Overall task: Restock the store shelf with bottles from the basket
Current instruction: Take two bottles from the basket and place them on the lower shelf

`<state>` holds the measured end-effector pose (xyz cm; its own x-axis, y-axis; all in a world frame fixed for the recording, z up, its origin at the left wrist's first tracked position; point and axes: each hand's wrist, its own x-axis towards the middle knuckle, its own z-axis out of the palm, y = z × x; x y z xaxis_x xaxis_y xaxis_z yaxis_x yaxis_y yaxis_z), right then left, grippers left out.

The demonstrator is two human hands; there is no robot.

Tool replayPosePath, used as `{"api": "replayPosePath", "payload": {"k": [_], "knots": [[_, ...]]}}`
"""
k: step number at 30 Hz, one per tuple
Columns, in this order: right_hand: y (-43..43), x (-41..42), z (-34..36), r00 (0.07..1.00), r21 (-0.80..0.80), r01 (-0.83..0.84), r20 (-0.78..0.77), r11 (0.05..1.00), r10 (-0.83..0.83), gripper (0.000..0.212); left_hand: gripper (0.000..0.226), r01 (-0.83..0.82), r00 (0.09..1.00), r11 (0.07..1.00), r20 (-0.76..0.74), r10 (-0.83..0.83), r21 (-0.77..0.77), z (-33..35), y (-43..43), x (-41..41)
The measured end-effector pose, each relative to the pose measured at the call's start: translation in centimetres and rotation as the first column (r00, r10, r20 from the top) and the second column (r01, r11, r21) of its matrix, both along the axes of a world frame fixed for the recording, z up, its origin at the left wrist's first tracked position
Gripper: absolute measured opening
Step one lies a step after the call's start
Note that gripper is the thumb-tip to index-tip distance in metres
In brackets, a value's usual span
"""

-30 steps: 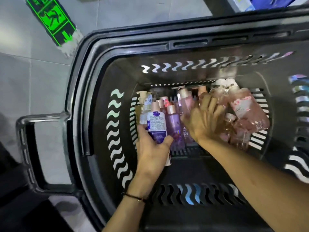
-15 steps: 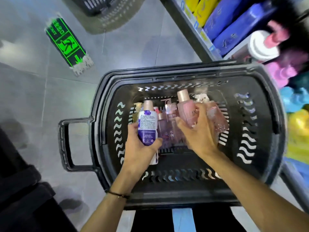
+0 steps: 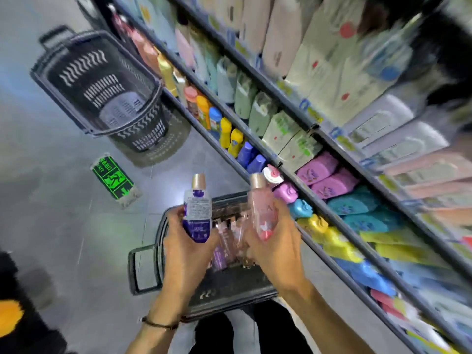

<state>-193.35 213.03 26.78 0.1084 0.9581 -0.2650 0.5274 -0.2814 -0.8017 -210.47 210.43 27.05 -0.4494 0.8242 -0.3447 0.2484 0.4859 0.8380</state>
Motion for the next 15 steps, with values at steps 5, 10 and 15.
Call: {"api": "replayPosePath", "payload": {"k": [5,10,15], "knots": [[0.5,0.8,13.1,0.998,0.211,0.046,0.024,0.976,-0.052,0.071,0.053,0.088,0.994,0.986,-0.073,-0.078,0.140,12.0,1.7,0.9],[0.4,1.4,23.2,0.995,0.384,0.095,-0.031,0.918,-0.090,0.066,0.055,0.178,0.984,0.936,-0.026,-0.178,0.305,21.5,3.6,2.9],[0.2,4.2,31.6,0.968,0.516,0.219,-0.010,0.828,-0.251,0.065,0.055,0.276,0.957,0.834,-0.060,-0.283,0.477,29.2,5.9,5.6]]}}
